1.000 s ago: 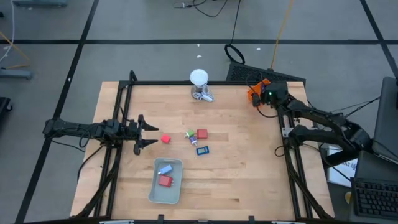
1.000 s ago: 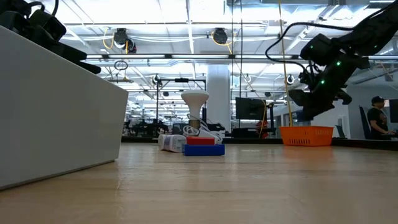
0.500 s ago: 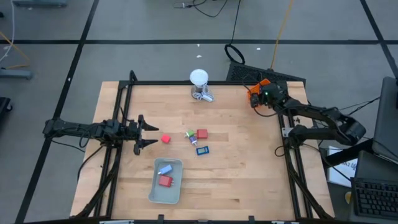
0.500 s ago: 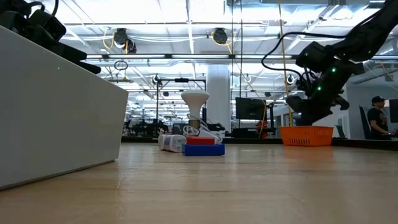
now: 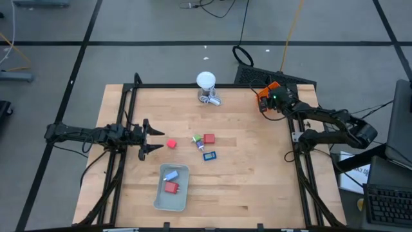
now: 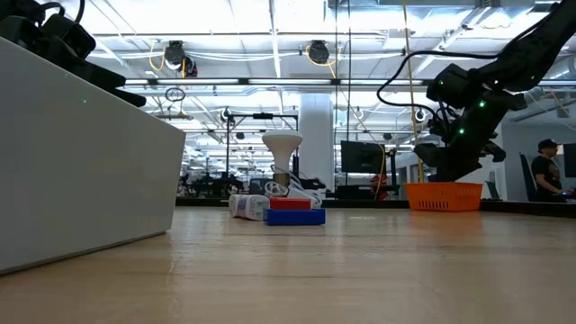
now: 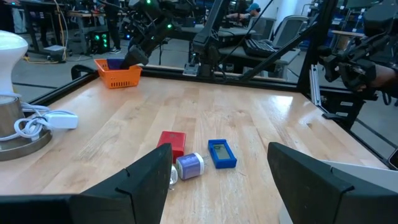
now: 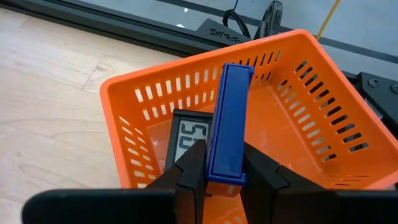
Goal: Pick & Place Office items
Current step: Put the top blue digital clock into the orange bin, then put the blue digital clock into the orange bin
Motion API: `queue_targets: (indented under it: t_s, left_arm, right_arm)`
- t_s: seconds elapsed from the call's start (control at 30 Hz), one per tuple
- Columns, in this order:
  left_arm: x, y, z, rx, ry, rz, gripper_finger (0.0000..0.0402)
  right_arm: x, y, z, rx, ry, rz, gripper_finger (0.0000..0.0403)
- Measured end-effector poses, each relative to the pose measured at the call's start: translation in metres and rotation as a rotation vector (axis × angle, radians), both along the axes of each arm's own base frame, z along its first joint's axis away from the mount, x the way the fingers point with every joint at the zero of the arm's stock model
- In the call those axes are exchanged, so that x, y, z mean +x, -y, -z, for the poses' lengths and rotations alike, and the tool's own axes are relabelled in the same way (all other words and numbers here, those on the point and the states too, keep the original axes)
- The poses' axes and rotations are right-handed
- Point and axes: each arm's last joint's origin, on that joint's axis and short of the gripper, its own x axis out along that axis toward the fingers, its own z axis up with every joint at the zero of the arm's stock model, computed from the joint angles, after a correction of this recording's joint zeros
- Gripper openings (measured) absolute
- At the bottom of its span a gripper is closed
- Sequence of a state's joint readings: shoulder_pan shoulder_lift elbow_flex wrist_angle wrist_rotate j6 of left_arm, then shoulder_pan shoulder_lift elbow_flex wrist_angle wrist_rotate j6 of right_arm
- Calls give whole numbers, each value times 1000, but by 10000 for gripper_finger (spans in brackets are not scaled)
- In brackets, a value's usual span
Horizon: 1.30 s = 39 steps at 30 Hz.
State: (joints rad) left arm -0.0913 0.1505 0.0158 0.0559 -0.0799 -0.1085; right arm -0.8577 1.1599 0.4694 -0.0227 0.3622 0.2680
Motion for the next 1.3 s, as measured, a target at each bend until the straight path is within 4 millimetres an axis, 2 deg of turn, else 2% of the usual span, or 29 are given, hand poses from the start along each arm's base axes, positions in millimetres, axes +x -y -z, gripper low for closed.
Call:
queue_targets:
  t_s: [0.2, 0.6, 0.87, 1.13, 1.3]
  left_arm:
    - [0, 0, 0, 0, 0, 0, 269]
    - [0, 0, 0, 0, 0, 0, 269]
    - [0, 0, 0, 0, 0, 0, 269]
    - [0, 0, 0, 0, 0, 0, 269]
    - [0, 0, 0, 0, 0, 0, 269]
  right_arm:
    - [0, 0, 0, -1, 1, 0, 65]
    - [0, 0, 0, -4, 2, 1, 100]
    - [1, 1, -1, -14, 14, 0, 104]
    - [10, 4, -8, -28, 186, -117, 105]
    - [12, 0, -5, -56, 349, -197, 105]
